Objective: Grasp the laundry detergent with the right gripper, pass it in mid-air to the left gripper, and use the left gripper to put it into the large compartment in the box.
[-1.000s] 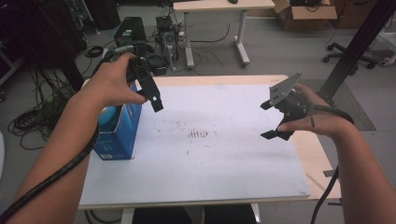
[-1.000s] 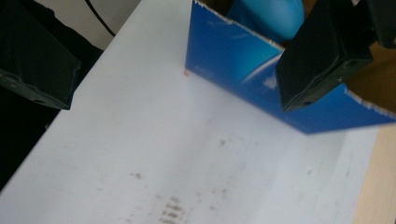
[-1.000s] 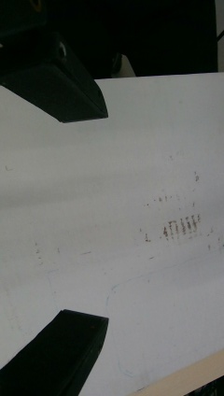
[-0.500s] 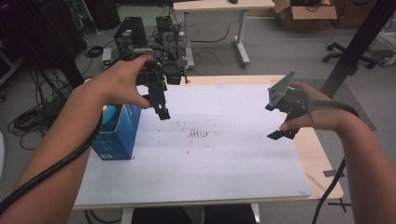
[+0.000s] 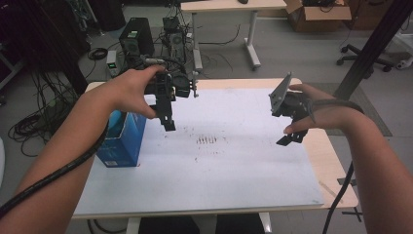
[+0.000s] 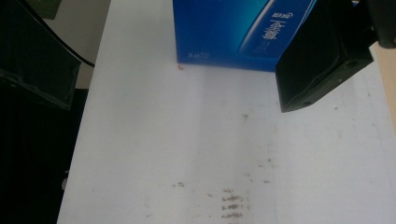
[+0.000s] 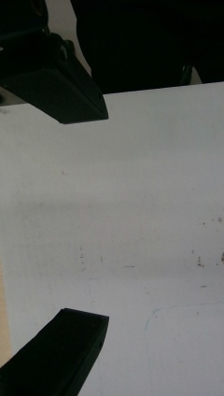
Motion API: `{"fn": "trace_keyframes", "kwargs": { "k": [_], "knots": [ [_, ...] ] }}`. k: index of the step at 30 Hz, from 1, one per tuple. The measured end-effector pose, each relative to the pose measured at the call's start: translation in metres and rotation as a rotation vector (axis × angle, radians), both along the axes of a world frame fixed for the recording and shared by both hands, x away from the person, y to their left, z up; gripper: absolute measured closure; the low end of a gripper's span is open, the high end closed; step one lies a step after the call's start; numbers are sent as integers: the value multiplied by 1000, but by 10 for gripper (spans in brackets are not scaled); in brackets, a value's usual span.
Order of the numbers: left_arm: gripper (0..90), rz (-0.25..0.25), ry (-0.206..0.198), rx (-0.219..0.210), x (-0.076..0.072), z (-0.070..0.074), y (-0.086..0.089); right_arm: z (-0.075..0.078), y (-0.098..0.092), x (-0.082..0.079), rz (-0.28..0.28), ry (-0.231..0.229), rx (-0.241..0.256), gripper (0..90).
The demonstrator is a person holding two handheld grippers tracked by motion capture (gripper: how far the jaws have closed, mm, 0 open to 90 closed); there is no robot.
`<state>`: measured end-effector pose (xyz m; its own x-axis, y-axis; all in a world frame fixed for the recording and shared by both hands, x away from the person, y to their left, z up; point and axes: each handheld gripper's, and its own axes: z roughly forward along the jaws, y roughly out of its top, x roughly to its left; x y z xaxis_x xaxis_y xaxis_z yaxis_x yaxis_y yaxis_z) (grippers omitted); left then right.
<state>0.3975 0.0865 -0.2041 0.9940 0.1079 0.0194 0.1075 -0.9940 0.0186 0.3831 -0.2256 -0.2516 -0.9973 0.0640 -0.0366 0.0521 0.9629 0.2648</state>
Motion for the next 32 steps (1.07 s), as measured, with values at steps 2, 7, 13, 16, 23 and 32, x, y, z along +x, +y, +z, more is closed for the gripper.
{"fn": "trace_keyframes", "kwargs": {
  "k": [2, 7, 13, 16, 23, 32],
  "knots": [
    [2, 2, 0, -3, 2, 0, 0, -2, -1, 2, 0, 3, -17, 35],
    [2, 5, -2, -10, 5, 0, 0, -2, -2, 7, -2, 9, -26, 35],
    [2, -1, 7, -8, 7, -4, -3, -3, 0, 9, 6, 16, -31, 35],
    [2, -2, 10, -11, 8, -6, -3, -6, 1, 10, 11, 22, -35, 35],
    [2, 5, 12, -13, 11, -6, -1, -9, 3, 11, 17, 23, -34, 35],
    [2, 14, 20, -38, 10, -7, -1, -9, 5, 8, 15, 14, -34, 35]
  ]
}}
